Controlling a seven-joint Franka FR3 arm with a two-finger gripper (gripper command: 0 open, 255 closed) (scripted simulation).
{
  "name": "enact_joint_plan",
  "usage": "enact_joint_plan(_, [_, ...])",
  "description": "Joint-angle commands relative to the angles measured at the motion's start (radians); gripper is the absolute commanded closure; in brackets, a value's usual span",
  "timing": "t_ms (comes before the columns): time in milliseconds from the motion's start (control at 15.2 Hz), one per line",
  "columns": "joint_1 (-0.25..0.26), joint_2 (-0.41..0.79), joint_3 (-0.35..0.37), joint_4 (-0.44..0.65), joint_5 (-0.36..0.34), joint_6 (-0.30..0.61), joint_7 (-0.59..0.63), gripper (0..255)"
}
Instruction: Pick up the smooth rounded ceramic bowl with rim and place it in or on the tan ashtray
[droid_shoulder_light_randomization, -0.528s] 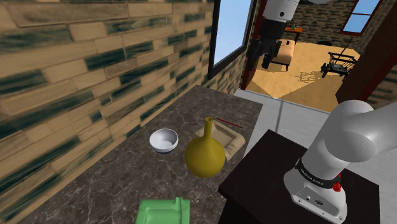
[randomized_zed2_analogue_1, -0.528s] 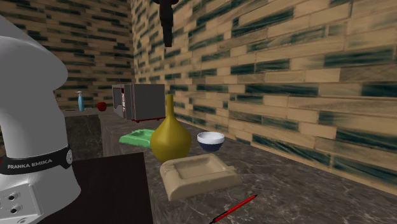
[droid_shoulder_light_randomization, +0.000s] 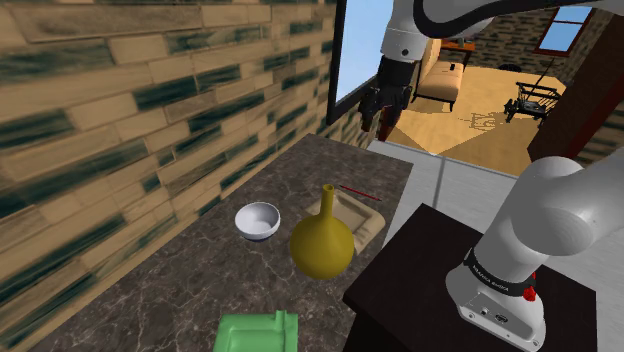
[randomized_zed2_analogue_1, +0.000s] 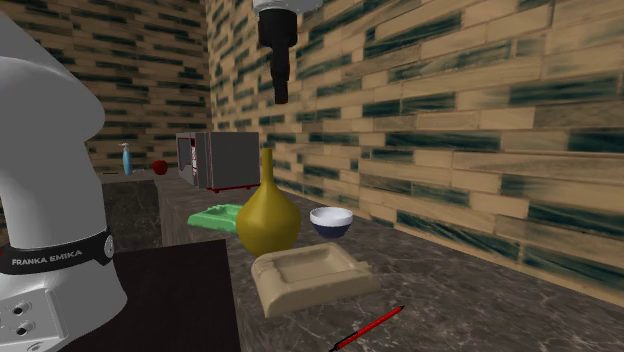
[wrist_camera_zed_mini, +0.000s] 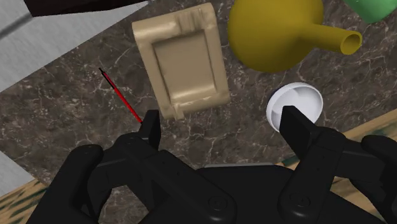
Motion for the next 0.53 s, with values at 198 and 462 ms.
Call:
enact_joint_plan(198, [0.022,0.159,0.052,-0.005,0.018,0.167,0.049,0])
enact_joint_plan(462, [0.035,0.297,0.091,0.015,0.020,0.285,0.091,0])
